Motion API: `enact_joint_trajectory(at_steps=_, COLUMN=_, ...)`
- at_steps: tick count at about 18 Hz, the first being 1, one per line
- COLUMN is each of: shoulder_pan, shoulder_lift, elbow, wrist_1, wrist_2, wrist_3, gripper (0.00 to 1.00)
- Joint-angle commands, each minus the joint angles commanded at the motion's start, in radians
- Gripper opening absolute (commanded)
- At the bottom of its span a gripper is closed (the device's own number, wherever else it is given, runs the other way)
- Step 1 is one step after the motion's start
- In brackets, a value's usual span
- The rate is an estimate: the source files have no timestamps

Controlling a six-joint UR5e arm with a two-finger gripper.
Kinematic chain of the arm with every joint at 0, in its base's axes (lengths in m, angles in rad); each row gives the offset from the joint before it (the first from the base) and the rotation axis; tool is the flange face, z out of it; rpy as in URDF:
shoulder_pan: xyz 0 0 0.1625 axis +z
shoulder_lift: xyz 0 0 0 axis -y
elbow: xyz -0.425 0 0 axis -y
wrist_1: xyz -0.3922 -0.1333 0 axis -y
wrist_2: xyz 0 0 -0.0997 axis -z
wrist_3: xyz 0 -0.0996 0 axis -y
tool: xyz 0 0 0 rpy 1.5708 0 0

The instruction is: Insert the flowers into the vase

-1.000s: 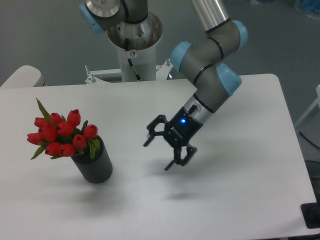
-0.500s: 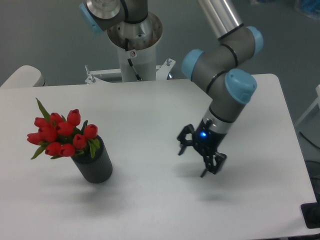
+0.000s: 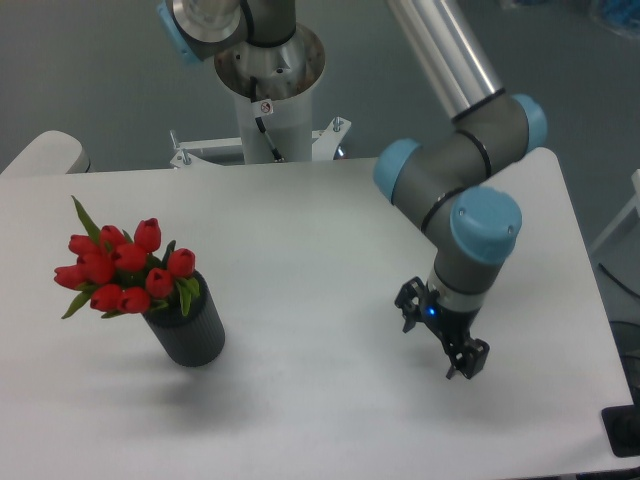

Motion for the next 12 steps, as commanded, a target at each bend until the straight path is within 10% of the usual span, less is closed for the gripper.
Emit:
enact_joint_trajectory(at_steps=6, shoulder_pan=0.002, shoulder_lift=-0.037, elbow=0.092, wrist_1=-0.124, wrist_2=0.037, wrist_3=0.018, gripper=1.0)
enact_joint_trajectory(at_steps=12, shoulder_pan=-0.002, shoulder_lift=-0.034, elbow=0.081, wrist_1=-0.115, wrist_2=0.051, wrist_3=0.049, gripper=1.0)
